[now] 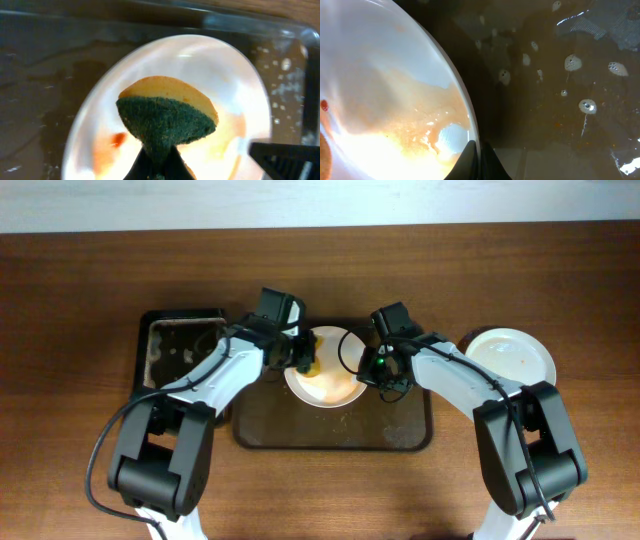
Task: Clean dirty plates on tray and stack at the side
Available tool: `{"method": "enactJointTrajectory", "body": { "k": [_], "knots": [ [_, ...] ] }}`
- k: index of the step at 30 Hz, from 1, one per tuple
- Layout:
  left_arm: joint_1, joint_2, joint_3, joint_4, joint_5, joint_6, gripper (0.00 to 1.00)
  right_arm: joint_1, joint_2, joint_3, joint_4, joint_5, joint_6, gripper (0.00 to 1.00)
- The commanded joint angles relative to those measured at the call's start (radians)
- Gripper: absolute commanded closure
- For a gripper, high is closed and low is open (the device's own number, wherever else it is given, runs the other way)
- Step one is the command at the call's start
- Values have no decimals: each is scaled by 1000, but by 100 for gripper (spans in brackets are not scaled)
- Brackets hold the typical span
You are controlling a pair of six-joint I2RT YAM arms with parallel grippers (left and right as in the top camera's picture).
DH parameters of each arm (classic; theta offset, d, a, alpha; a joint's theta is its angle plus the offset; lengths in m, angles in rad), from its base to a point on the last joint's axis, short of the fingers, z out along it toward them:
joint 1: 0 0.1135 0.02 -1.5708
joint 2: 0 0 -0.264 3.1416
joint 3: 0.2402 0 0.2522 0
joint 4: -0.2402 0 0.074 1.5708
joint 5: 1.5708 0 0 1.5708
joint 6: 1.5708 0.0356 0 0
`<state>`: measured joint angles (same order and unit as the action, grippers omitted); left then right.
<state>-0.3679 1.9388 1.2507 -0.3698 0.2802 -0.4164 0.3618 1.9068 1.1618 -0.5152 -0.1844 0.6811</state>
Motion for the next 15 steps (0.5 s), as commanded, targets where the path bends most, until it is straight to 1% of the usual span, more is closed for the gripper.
{"method": "enactJointTrajectory", "body": {
  "k": [1,6,9,11,13,15],
  "knots": [
    [-49,-18,-10,41,38,-18,100,4,13,6,-21,6,4,96],
    [-85,21,-10,74,43,-121,100,4,13,6,-21,6,4,96],
    [-101,76,-10,111,134,-146,100,3,13,6,-20,6,4,96],
    [-107,100,-10,126,154,-171,100,3,13,6,-19,6,4,96],
    [-110,121,-10,126,129,-174,100,3,13,6,-19,6,5,96],
    [-105,123,-10,122,43,-140,100,3,13,6,-19,6,5,96]
  ]
}}
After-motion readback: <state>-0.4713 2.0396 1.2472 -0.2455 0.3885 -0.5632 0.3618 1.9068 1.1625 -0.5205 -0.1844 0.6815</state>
